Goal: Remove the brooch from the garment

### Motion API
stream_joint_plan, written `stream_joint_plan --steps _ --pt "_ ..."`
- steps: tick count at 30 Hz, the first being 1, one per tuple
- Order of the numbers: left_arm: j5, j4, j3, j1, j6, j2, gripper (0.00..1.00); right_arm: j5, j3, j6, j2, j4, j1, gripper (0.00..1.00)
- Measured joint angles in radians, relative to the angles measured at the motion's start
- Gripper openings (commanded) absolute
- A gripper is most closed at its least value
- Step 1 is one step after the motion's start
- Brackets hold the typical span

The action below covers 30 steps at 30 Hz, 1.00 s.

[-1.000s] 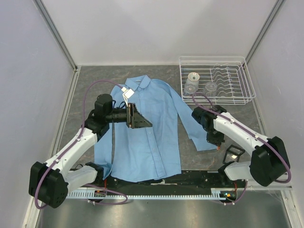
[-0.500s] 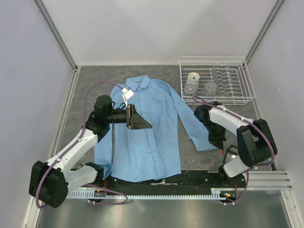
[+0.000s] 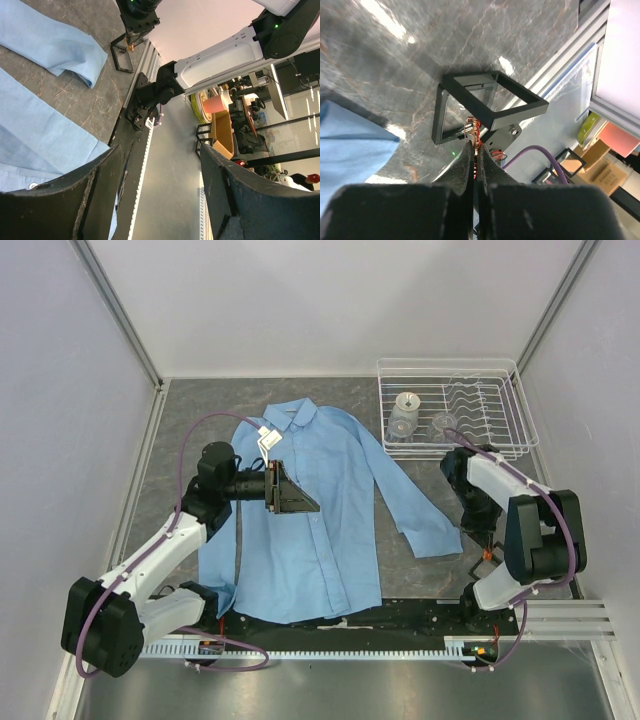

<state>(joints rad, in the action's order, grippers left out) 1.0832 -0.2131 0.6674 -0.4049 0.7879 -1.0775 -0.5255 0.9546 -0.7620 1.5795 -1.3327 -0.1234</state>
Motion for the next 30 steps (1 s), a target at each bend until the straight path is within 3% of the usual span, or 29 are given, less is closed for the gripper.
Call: stream_joint_plan --steps 18,30 --pt "0.024 -0.06 -0.018 0.006 0.04 -0.001 0.7 -0.045 0.074 0.019 0.027 0.002 0.008 0.0" --pt "0.042 -0.108 -0.034 0.017 0.075 -0.001 0.7 -0.021 -0.013 -0.016 0.027 -0.004 -0.043 0.0"
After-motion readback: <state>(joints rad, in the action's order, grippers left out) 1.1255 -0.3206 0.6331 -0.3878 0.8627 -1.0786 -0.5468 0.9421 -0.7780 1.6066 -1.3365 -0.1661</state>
